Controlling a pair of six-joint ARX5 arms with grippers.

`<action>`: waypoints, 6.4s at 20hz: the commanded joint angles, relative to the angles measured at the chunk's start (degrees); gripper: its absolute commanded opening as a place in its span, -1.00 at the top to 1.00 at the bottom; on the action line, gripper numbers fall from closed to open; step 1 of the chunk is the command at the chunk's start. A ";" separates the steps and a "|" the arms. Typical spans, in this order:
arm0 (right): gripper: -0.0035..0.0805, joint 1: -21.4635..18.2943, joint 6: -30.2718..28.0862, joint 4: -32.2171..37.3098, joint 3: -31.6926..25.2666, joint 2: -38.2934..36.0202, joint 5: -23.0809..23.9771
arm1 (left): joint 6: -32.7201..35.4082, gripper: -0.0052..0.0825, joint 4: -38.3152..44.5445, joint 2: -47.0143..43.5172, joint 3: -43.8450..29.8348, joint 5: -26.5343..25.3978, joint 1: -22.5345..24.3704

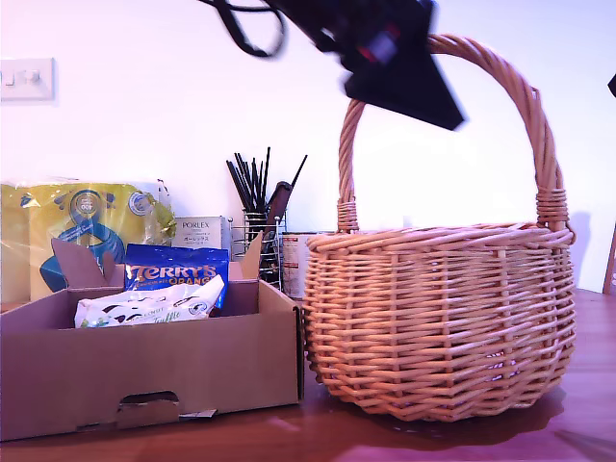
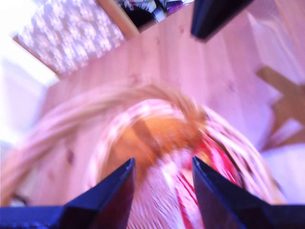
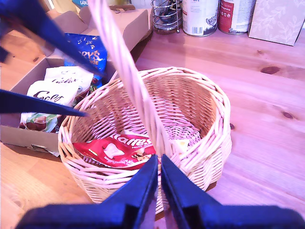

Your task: Move the bags of Easter eggs from the cardboard box on the left into the woven basket on the right side.

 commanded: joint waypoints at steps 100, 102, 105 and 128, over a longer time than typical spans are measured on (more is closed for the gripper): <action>0.95 -0.04 0.04 -0.24 1.27 -0.02 1.49 | -53.33 0.93 -20.76 11.63 16.44 26.10 14.45; 0.95 -0.04 0.17 -0.42 1.27 -0.02 1.46 | -53.33 0.93 -19.56 11.63 16.44 25.51 14.12; 0.95 -0.04 0.22 -0.46 1.27 -0.02 1.29 | -53.57 0.74 -19.58 11.63 16.44 25.35 14.14; 0.95 -0.04 0.22 -0.39 1.27 -0.02 0.96 | -39.47 0.93 -31.69 6.14 17.07 11.34 14.40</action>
